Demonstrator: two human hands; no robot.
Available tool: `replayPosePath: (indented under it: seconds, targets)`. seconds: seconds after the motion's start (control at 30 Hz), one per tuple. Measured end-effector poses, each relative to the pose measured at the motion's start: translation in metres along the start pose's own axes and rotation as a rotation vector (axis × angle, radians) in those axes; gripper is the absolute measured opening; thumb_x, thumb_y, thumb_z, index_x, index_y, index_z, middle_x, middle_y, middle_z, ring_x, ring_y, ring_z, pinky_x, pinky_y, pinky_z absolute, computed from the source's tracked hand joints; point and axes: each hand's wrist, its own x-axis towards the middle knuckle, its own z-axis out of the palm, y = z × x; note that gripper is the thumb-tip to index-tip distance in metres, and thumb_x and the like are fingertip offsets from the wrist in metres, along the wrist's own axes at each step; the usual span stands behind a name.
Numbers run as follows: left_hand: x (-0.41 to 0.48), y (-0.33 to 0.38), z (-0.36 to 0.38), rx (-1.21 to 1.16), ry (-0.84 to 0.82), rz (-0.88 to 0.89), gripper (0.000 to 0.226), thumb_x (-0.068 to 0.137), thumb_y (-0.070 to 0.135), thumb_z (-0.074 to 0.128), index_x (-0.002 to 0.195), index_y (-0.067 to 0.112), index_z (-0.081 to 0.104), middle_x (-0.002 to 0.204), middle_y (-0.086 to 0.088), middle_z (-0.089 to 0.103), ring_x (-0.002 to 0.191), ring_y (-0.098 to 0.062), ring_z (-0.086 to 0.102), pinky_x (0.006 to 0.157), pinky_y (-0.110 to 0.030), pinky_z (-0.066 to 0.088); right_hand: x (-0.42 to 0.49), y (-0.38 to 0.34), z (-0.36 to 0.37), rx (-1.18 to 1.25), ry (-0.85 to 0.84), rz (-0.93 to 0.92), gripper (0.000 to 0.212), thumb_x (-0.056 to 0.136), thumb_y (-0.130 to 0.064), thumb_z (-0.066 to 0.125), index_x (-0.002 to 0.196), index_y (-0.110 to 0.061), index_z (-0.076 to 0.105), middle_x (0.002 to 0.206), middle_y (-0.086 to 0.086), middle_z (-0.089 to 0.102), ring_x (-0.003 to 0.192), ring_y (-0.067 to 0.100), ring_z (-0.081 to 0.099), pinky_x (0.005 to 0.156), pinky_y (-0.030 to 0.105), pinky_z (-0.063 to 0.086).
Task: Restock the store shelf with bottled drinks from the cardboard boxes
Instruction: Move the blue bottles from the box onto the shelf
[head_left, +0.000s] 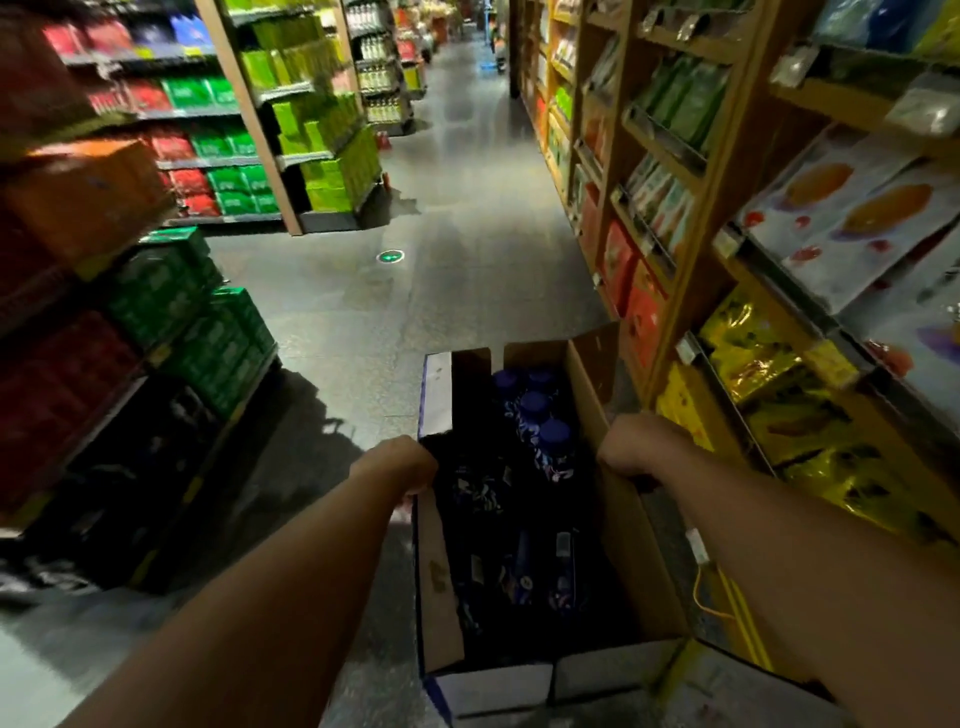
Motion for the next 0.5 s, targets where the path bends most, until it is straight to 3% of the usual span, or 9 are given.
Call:
replayPosePath:
  seconds: [0.1,0.23,0.3,0.37,0.47,0.5]
  targets:
    - [0.035,0.005,-0.023,-0.067,-0.021,-0.032,0.016,0.085,0.024,0.055,0.085,0.010,0.062,0.080,-0.011,0.070,0.072,-0.025,0.071,0.077,-0.039,0.059,0.031,-0.027,-0.020,0.003,-0.038,-0.014,0.031,0.088,-0.017,0.047,0.112,-0.002,0.059,0.079,0.010,0.058,0.064,0.024,0.060,0.057,0.032,0.049]
    - [0.086,0.014,-0.054,-0.160,-0.063,-0.056,0.015,0.083,0.010,0.054,0.093,0.001,0.062,0.084,-0.018,0.072,0.077,-0.030,0.072,0.080,-0.043,0.058,0.074,-0.059,-0.044,0.000,-0.072,-0.010,0.030,0.089,-0.017,0.046,0.110,-0.001,0.061,0.073,0.011,0.060,0.064,0.025,0.064,0.055,0.031,0.051]
    - [0.113,0.019,-0.071,-0.149,-0.072,-0.049,0.017,0.084,0.007,0.054,0.096,-0.002,0.063,0.085,-0.019,0.072,0.077,-0.030,0.072,0.080,-0.043,0.058,0.095,-0.074,-0.055,0.019,-0.099,-0.012,0.029,0.090,-0.018,0.047,0.109,-0.001,0.063,0.076,0.012,0.063,0.067,0.026,0.066,0.056,0.033,0.052]
    - [0.136,0.027,-0.087,-0.104,-0.064,-0.037,0.017,0.085,0.008,0.054,0.096,-0.001,0.064,0.085,-0.019,0.072,0.076,-0.030,0.072,0.079,-0.043,0.058,0.119,-0.087,-0.064,0.033,-0.096,-0.047,0.029,0.090,-0.017,0.048,0.109,-0.002,0.064,0.091,0.014,0.067,0.084,0.029,0.068,0.069,0.035,0.055]
    - [0.169,0.041,-0.110,-0.007,-0.036,-0.002,0.012,0.087,0.011,0.054,0.087,0.001,0.061,0.075,-0.015,0.069,0.070,-0.026,0.070,0.078,-0.040,0.059,0.155,-0.103,-0.079,-0.004,-0.103,-0.033,0.028,0.090,-0.015,0.045,0.103,0.002,0.063,0.081,0.013,0.065,0.068,0.026,0.067,0.056,0.033,0.050]
    - [0.179,0.047,-0.116,0.029,-0.030,-0.002,0.011,0.088,0.012,0.055,0.086,0.003,0.061,0.072,-0.012,0.068,0.068,-0.024,0.069,0.078,-0.039,0.059,0.166,-0.107,-0.083,0.003,-0.100,-0.036,0.026,0.090,-0.015,0.045,0.103,0.000,0.062,0.086,0.013,0.065,0.073,0.027,0.067,0.059,0.032,0.050]
